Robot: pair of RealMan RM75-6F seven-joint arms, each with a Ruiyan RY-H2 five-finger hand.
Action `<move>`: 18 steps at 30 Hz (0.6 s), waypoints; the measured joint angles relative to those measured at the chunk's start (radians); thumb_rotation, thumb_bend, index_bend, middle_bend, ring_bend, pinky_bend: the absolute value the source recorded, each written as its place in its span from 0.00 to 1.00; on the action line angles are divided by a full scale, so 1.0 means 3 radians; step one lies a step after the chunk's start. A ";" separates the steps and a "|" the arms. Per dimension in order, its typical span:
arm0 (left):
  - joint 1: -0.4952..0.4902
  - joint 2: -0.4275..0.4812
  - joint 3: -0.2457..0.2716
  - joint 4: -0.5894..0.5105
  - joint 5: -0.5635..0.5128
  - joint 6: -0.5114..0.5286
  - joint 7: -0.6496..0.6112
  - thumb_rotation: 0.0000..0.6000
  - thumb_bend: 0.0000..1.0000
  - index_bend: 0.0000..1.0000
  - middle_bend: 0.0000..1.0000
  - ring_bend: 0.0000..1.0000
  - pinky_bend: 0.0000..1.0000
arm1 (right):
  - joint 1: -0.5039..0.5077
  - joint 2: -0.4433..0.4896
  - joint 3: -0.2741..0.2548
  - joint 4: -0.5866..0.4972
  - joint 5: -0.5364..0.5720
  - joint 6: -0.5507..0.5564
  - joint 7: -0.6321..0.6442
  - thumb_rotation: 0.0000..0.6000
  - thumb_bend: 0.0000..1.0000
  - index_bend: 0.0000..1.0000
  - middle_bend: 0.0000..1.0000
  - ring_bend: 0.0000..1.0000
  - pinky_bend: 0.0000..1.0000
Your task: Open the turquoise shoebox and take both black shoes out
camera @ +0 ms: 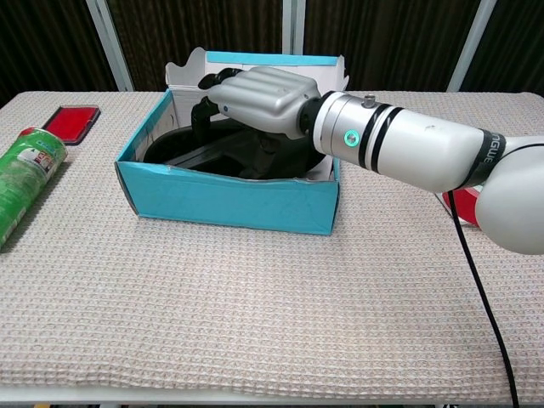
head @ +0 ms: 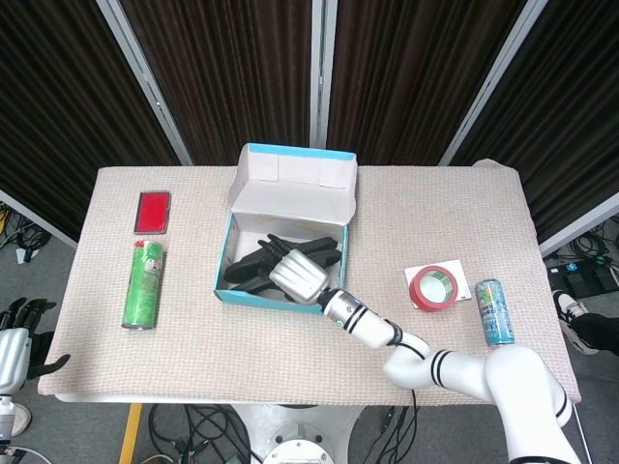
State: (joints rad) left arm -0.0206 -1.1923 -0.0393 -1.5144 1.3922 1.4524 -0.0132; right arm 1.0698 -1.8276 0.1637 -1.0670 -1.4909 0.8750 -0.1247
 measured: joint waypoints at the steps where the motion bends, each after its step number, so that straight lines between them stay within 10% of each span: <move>1: -0.0002 -0.0003 -0.0001 0.0003 0.0000 -0.0003 -0.0002 1.00 0.02 0.22 0.16 0.08 0.17 | -0.0001 -0.0019 -0.0007 0.0026 -0.0007 0.0008 -0.0011 1.00 0.11 0.40 0.30 0.00 0.00; 18: -0.0021 -0.0017 -0.0011 0.0026 0.0001 -0.0033 -0.0029 1.00 0.02 0.22 0.16 0.08 0.17 | -0.0001 -0.0282 0.0001 0.0366 -0.0105 0.0241 -0.0029 1.00 0.12 0.37 0.32 0.00 0.00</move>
State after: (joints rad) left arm -0.0267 -1.1973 -0.0426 -1.5065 1.3925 1.4426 -0.0220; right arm 1.0696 -1.9120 0.1639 -0.9571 -1.5223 0.9473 -0.1336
